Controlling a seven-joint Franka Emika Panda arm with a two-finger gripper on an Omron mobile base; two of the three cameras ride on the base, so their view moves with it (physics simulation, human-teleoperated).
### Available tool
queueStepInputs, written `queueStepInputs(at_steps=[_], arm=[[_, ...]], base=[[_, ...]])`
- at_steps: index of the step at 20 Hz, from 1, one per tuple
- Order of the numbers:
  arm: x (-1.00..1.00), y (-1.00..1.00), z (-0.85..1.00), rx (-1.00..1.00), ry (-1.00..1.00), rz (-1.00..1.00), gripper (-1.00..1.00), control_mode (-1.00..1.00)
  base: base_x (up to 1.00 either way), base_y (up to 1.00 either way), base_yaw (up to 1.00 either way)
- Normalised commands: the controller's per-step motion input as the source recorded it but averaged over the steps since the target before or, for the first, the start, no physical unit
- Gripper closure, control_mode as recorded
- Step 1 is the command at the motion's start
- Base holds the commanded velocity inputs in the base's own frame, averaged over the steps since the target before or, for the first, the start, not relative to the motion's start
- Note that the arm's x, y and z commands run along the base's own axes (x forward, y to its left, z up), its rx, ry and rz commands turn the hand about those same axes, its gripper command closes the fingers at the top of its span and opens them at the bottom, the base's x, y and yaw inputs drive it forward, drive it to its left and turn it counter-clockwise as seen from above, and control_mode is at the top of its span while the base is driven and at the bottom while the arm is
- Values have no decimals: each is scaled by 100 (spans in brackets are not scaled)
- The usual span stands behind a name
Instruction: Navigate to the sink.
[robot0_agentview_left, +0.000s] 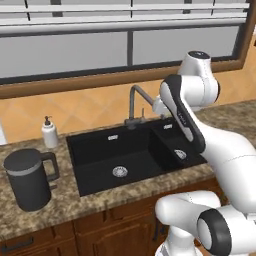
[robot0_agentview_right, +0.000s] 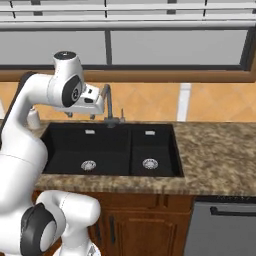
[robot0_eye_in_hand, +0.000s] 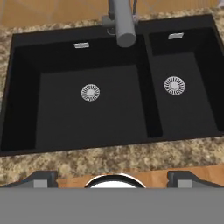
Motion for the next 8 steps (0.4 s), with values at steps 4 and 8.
queueStepInputs(at_steps=[4, 8], arm=[[0, 0, 0, 0, 0, 0, -100, 100], [0, 0, 0, 0, 0, 0, -100, 100]], base=[[34, 21, 0], [36, 28, 0]])
